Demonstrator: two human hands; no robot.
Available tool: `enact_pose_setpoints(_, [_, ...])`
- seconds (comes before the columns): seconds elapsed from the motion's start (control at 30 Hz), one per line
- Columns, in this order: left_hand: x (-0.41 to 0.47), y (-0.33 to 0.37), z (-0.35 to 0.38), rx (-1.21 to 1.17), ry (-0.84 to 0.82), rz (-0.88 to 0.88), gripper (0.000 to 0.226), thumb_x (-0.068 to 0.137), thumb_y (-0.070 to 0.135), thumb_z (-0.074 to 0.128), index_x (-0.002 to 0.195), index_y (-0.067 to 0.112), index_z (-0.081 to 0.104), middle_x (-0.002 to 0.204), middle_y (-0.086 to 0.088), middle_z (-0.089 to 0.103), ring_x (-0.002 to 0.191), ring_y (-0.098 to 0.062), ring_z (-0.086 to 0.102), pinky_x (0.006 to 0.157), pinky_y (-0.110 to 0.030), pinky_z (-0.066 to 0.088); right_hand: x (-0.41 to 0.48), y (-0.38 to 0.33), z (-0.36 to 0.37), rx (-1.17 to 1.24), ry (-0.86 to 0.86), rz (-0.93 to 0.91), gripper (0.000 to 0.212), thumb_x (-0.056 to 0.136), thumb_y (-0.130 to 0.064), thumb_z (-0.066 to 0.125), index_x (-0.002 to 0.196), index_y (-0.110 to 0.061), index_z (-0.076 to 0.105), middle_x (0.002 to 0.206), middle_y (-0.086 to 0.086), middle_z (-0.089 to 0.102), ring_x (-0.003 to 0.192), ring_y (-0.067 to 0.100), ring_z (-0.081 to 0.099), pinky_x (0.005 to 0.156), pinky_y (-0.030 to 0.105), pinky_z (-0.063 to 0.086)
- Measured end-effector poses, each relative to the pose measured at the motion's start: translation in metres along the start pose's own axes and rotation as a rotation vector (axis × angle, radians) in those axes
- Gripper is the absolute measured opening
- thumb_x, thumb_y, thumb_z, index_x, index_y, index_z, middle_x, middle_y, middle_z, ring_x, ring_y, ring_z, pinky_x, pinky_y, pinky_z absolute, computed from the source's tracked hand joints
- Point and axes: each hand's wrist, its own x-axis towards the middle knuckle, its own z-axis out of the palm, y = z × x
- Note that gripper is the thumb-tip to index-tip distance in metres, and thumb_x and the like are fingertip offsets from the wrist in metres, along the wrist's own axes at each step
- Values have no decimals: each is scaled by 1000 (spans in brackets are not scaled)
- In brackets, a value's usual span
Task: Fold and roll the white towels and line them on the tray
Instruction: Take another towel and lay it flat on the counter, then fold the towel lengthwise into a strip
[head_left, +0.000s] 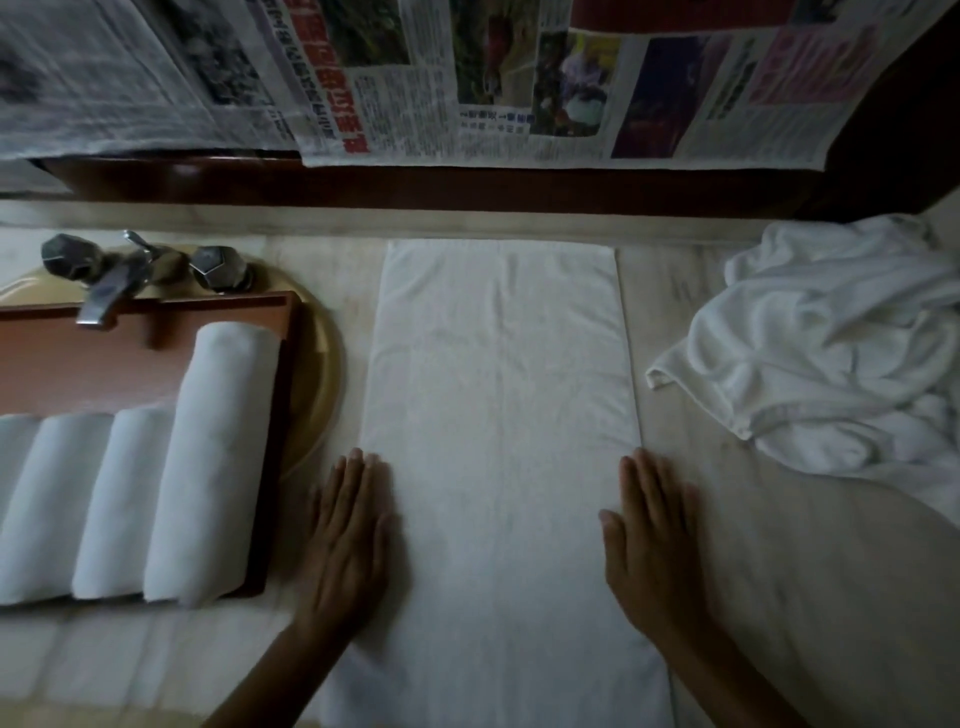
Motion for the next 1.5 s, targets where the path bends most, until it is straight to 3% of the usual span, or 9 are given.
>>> enact_pose_setpoints(0.23, [-55, 74, 25, -110, -102, 166, 58, 104, 27, 30, 159, 8, 31, 169, -7, 20, 156, -27, 19, 125, -49, 15, -69, -102, 17, 33, -95, -162, 63, 101, -32, 53, 157, -10, 34, 168, 12, 21, 156, 32, 18, 121, 61, 22])
enact_pose_setpoints(0.33, [-58, 47, 18, -23, -137, 162, 58, 108, 39, 25, 160, 13, 30, 169, -4, 20, 157, -23, 17, 125, -50, 17, -72, -73, 15, 17, -100, -143, 59, 102, -32, 47, 156, -11, 38, 167, 9, 24, 155, 29, 20, 120, 60, 23])
enact_pose_setpoints(0.43, [-58, 7, 2, 21, -109, 172, 59, 106, 34, 33, 160, 12, 29, 170, -5, 19, 157, -25, 16, 124, -52, 19, -63, -30, 4, -20, -61, -39, 58, 105, -34, 37, 155, -6, 38, 166, 11, 27, 154, 30, 26, 121, 57, 24])
enact_pose_setpoints(0.57, [-47, -12, -5, 25, -107, 136, 64, 106, 39, 34, 162, 12, 20, 172, -6, 9, 158, -25, 7, 125, -52, 12, -32, -20, -4, -34, -25, 105, 64, 106, -44, 30, 155, -4, 37, 164, 17, 30, 152, 35, 27, 120, 53, 21])
enact_pose_setpoints(0.7, [-33, 15, 6, 87, -175, 165, 67, 107, 49, 28, 164, 22, 7, 172, -3, -3, 158, -20, -6, 127, -48, 3, -16, -48, 15, -26, -52, -23, 62, 104, -46, 39, 156, -13, 39, 165, 13, 29, 155, 33, 22, 121, 56, 22])
enact_pose_setpoints(0.83, [-37, 13, 9, 146, -222, 153, 67, 107, 55, 19, 164, 28, -2, 171, 0, -12, 157, -16, -16, 128, -49, 5, -22, -47, 20, -49, -69, -34, 61, 106, -48, 33, 157, -16, 38, 167, 9, 27, 156, 29, 18, 123, 53, 20])
enact_pose_setpoints(1.27, [-79, 15, -2, 103, -198, 146, 67, 105, 52, 28, 164, 23, 16, 172, -5, 5, 159, -22, -2, 127, -49, 10, -65, -50, 12, 1, -70, -65, 61, 103, -49, 41, 156, -18, 40, 166, 8, 29, 155, 28, 21, 123, 51, 22])
enact_pose_setpoints(1.43, [-61, 50, -12, 65, -149, 44, 52, 98, 43, 41, 139, 15, 54, 147, -9, 52, 137, -31, 47, 112, -47, 39, -40, -39, 0, 90, -28, -35, 45, 95, -48, 51, 130, -23, 64, 140, 2, 57, 132, 24, 49, 106, 44, 40])
enact_pose_setpoints(1.5, [-50, 70, -10, 26, -109, 10, 44, 97, 37, 52, 135, 17, 58, 140, -7, 56, 131, -29, 50, 109, -45, 39, -20, -33, -7, 168, 21, -5, 37, 94, -44, 53, 121, -23, 68, 127, -1, 63, 121, 23, 55, 99, 42, 43])
